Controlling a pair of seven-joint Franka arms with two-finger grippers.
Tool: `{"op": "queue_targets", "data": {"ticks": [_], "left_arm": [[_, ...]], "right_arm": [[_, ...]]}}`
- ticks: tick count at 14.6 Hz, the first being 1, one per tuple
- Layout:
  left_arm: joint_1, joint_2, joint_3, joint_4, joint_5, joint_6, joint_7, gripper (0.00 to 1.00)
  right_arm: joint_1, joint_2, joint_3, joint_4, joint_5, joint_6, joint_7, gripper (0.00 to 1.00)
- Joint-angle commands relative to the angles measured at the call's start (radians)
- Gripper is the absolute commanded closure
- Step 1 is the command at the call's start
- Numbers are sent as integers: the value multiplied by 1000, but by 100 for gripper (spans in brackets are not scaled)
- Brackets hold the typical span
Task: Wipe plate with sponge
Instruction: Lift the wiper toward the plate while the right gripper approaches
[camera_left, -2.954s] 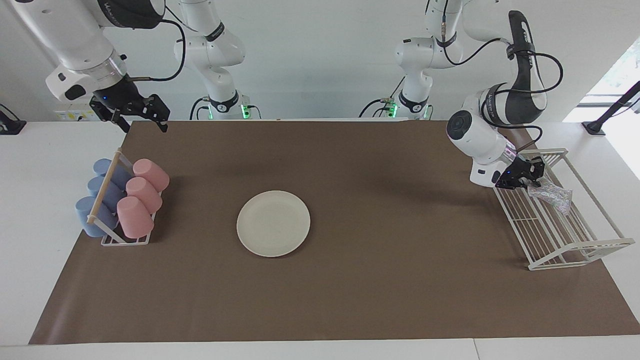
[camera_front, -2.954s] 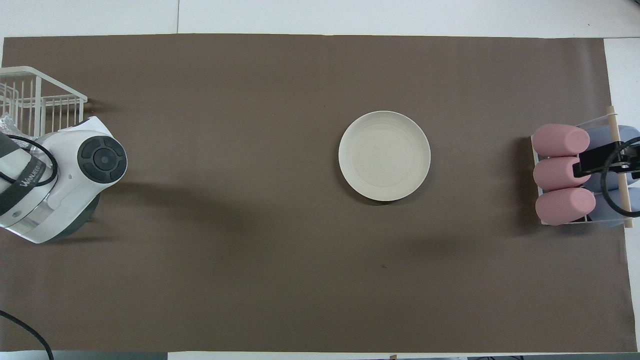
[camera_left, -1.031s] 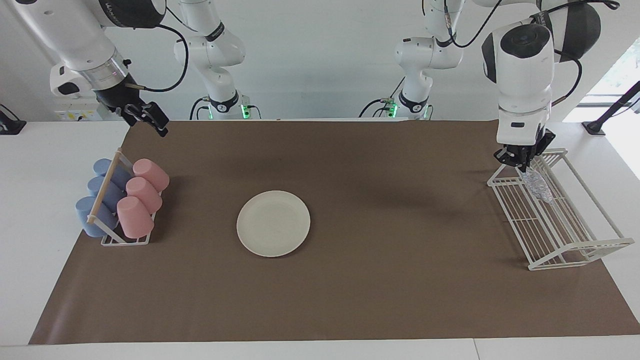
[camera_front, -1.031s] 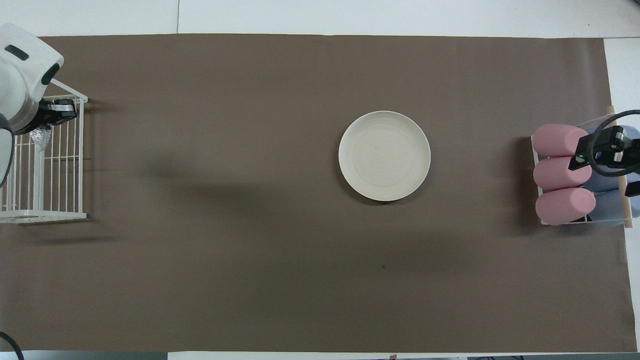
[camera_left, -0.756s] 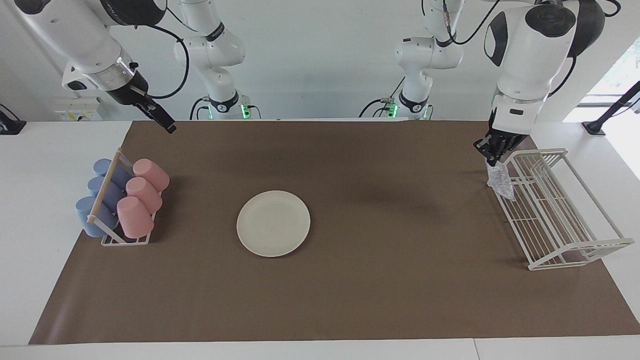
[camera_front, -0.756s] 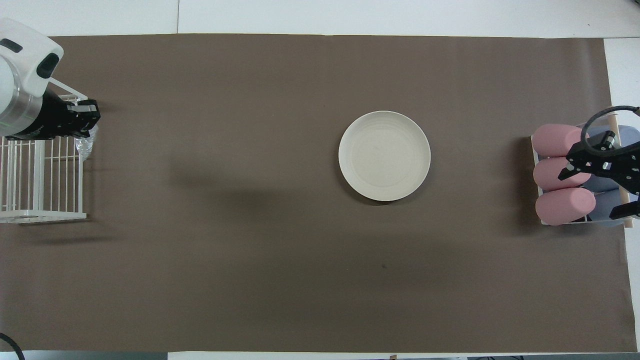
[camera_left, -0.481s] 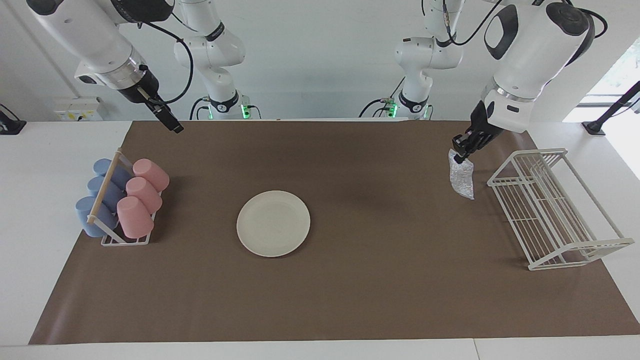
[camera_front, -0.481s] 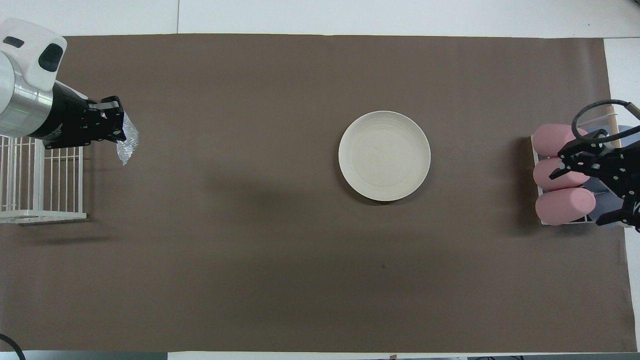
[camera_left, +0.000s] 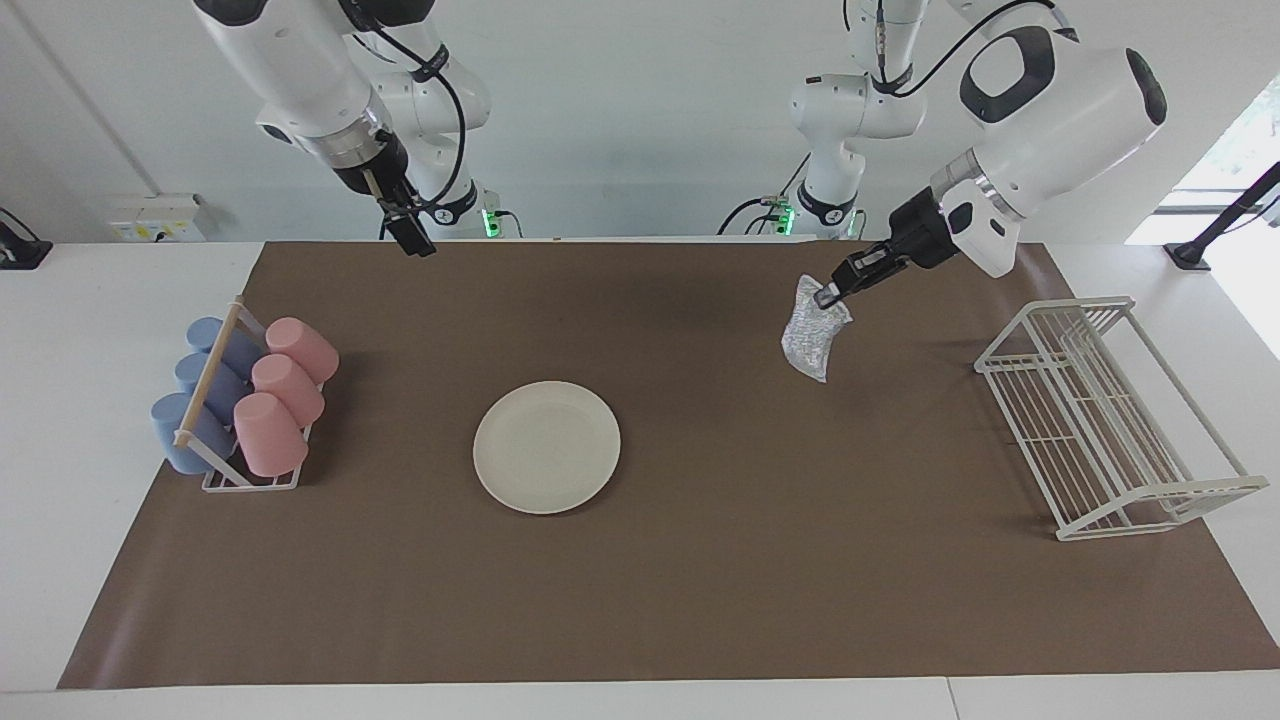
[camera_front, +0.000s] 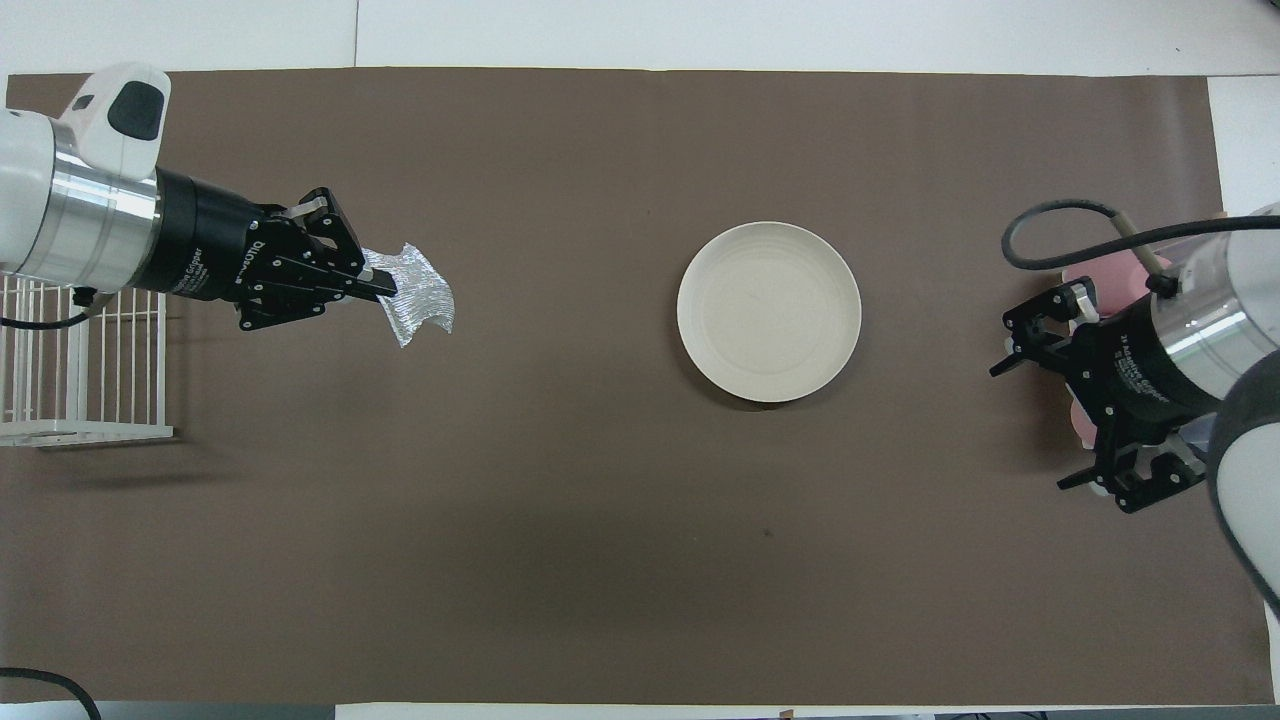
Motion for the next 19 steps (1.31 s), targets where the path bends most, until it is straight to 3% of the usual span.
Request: {"op": "queue_targets", "data": {"ticks": [1,4,7,11,13,15,19], "left_arm": [[-53,-103,9,-169,-151,97,8,100],[-63,-109,9,-241,-364,111,132,100],[-109,-103,9,-286,-507,131,193,100],[-137,-96,9,-338,-662,129,272,100],[-148,-97,8,-369,-724,109,301,100],[-136,-50,11,-367,-742,-19,478,100],[-128,-30,9,-366,-746,-128,565,100]], "right_arm": [[8,-29,2,-37,10,-4,33,0],[21,-55,2,-98,10,74,125,0],[38,-57,17,-104,32,162,267,0],[139,-60,22,-115,67,245,487,0],[204,-70,22,-136,67,295,579,0],[267,-77,22,-159,67,380,679,0],[337,-103,22,-245,67,540,682,0]]}}
